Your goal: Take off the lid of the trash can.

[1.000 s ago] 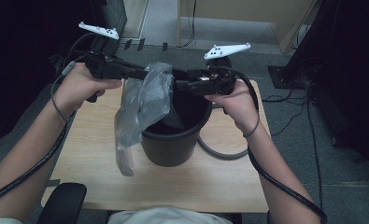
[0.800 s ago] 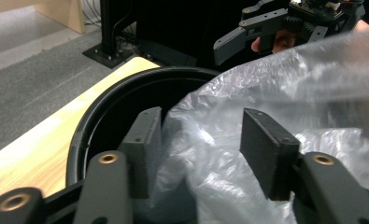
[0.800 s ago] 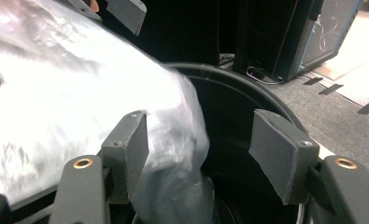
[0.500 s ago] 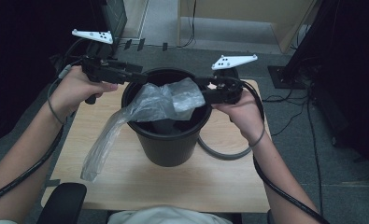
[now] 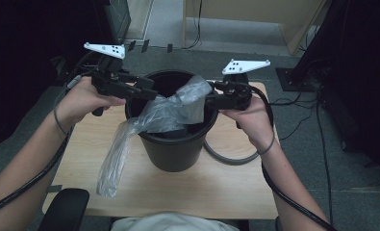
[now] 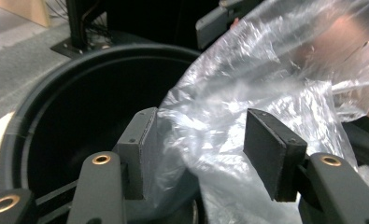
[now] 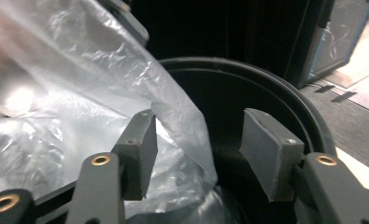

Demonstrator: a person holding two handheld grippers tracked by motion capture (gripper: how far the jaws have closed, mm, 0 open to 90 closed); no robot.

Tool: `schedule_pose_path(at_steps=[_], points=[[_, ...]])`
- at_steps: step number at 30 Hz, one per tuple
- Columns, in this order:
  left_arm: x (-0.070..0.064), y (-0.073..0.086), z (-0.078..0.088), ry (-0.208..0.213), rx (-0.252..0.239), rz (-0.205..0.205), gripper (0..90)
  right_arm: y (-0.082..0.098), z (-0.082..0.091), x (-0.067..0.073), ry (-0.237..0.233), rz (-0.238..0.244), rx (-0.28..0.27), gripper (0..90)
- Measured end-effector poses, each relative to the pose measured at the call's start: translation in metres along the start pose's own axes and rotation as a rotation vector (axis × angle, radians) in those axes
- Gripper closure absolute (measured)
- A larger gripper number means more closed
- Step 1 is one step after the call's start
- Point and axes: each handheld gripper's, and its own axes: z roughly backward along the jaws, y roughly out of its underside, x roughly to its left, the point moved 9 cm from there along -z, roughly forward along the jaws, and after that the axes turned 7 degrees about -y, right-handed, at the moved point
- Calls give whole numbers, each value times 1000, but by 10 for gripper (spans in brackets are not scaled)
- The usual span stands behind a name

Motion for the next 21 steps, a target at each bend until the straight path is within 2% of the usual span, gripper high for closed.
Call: schedule_pose_path(at_steps=[4, 7, 12, 15, 21], points=[[-2, 3, -3, 11, 6, -1, 446, -6, -8, 2, -11, 18, -11, 597], [-3, 4, -1, 13, 3, 2, 446, -9, -15, 3, -32, -1, -11, 719], [-1, 2, 7, 8, -21, 3, 444, -14, -27, -1, -35, -5, -5, 845], [-2, 1, 14, 15, -38, 6, 443, -17, -34, -7, -25, -21, 5, 865], [-5, -3, 16, 19, -48, -7, 436, -21, -43, -21, 7, -41, 39, 864]])
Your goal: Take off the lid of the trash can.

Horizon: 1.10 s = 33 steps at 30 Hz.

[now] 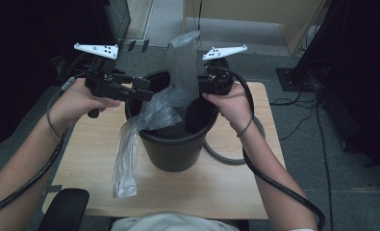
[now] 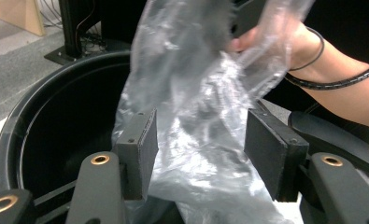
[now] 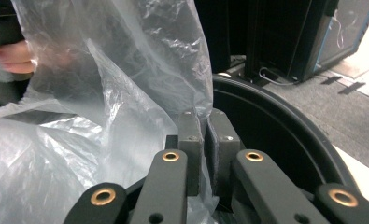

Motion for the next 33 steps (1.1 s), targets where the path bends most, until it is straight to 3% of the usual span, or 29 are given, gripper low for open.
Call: schedule_pose_path(at_steps=[4, 9, 11, 14, 19, 25, 33], points=[[-3, -4, -3, 11, -4, -18, 420, -5, -3, -8, 13, -8, 15, 861], [3, -6, -15, -36, 24, -21, 451, -10, -8, -16, 26, -25, 27, 859], [11, -3, -22, -70, 60, -4, 521, -12, -9, -18, 24, -30, 21, 854], [20, 0, -28, -89, 83, 31, 683, -12, -8, -19, 28, -32, 20, 827], [28, 1, -32, -110, 75, 60, 889, -13, 0, -25, 52, -28, -5, 665], [34, -4, -30, -130, 43, 93, 900, -12, 20, -29, 79, -44, -51, 572], [42, -8, -31, -158, 9, 123, 900, 2, 37, -36, 99, -63, -60, 557]])
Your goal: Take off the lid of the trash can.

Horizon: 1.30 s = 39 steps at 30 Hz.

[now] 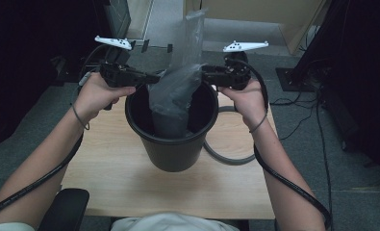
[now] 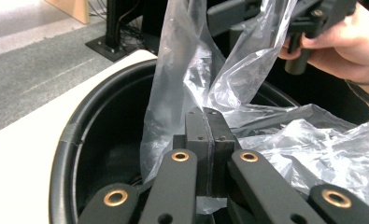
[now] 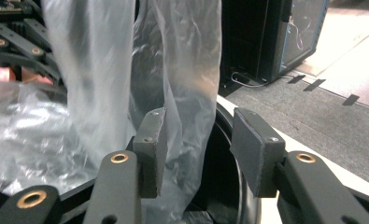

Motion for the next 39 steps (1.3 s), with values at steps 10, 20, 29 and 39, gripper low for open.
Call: schedule_pose_path(at_steps=[10, 20, 29, 39], points=[[12, -5, 3, -36, -53, 57, 900, 9, 11, 1, -3, -10, -20, 529], [15, -5, 3, -62, -61, 68, 900, 15, 8, 17, -48, 16, -15, 484], [17, -6, 3, -81, -61, 71, 900, 14, 0, 33, -94, 25, -15, 441], [22, -3, 3, -76, -69, 103, 900, 23, 5, 40, -91, 33, -4, 423]])
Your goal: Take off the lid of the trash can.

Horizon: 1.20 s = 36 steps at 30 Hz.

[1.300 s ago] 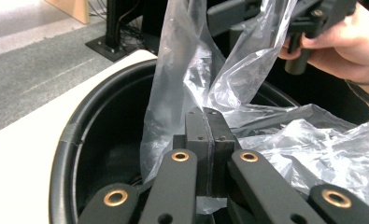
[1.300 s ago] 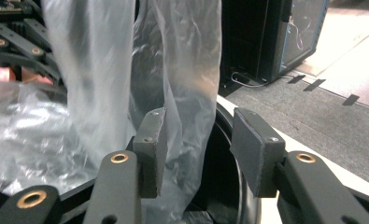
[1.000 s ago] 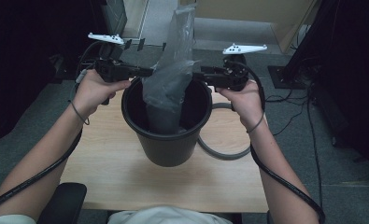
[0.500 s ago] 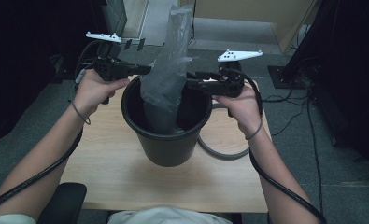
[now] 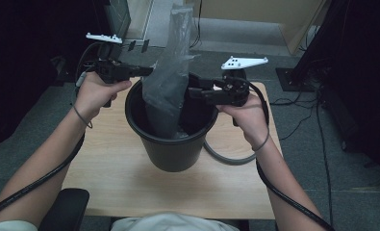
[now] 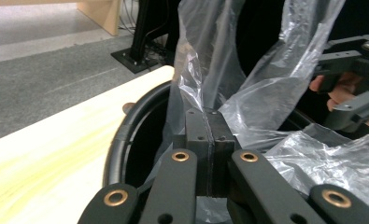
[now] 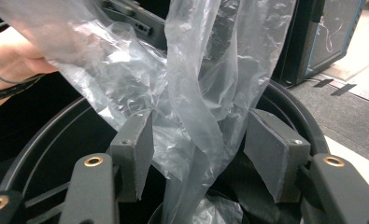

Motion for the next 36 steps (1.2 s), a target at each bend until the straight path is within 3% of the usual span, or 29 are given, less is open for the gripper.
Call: schedule_pose_path(at_steps=[9, 12, 13, 14, 17, 19, 26, 36], points=[[-24, -3, -9, 46, 5, -40, 900, -6, -20, 1, -14, 5, 5, 426], [-27, -3, -10, 57, 2, -42, 900, -9, -26, 2, -8, 23, 19, 543], [-27, -3, -9, 56, 4, -46, 900, -9, -27, 1, -6, 26, 21, 601], [-26, -3, -9, 55, 6, -47, 900, -10, -27, -1, 7, 34, 29, 718], [-20, -1, -3, 44, 5, -40, 900, -10, -21, -4, 15, 19, 25, 855], [-14, 1, 2, 35, 0, -29, 900, -9, -15, -8, 28, 10, 28, 891], [2, 7, 19, 10, -13, 0, 900, -8, 6, -19, 72, 13, 33, 900], [24, 22, 42, -25, -18, 29, 900, -1, 39, -38, 121, -21, 50, 894]])
